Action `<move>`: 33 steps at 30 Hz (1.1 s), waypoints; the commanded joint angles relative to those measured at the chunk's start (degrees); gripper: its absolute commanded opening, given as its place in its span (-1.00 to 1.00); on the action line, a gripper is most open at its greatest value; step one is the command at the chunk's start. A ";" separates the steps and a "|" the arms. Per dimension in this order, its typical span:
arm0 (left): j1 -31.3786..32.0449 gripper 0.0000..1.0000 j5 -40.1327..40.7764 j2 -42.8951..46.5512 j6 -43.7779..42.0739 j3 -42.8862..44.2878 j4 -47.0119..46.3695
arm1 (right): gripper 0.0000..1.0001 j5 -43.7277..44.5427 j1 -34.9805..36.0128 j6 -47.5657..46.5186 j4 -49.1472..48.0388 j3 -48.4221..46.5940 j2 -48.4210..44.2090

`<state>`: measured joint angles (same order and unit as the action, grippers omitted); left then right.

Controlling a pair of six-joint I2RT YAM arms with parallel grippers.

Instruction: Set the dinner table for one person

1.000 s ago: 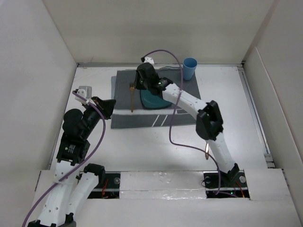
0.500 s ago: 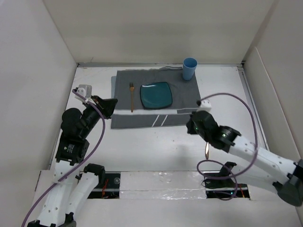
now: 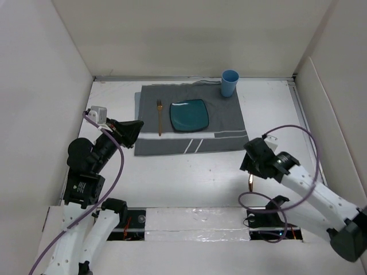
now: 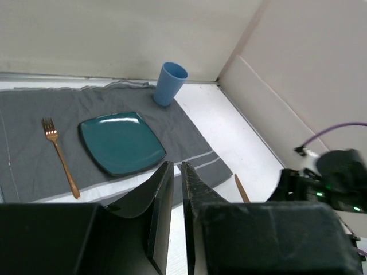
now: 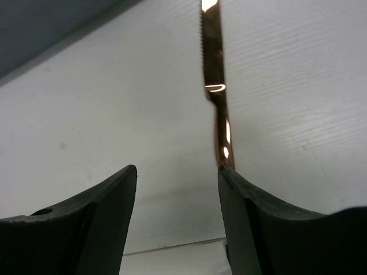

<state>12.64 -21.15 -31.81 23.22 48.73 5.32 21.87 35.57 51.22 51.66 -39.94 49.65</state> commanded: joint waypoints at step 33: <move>6.34 -0.79 7.17 9.40 -3.18 3.83 1.45 | -0.18 -16.59 -21.51 -16.06 -10.88 -2.68 30.68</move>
<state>18.70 -14.74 -23.00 20.97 51.27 8.12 8.25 13.02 37.10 41.12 -41.34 79.35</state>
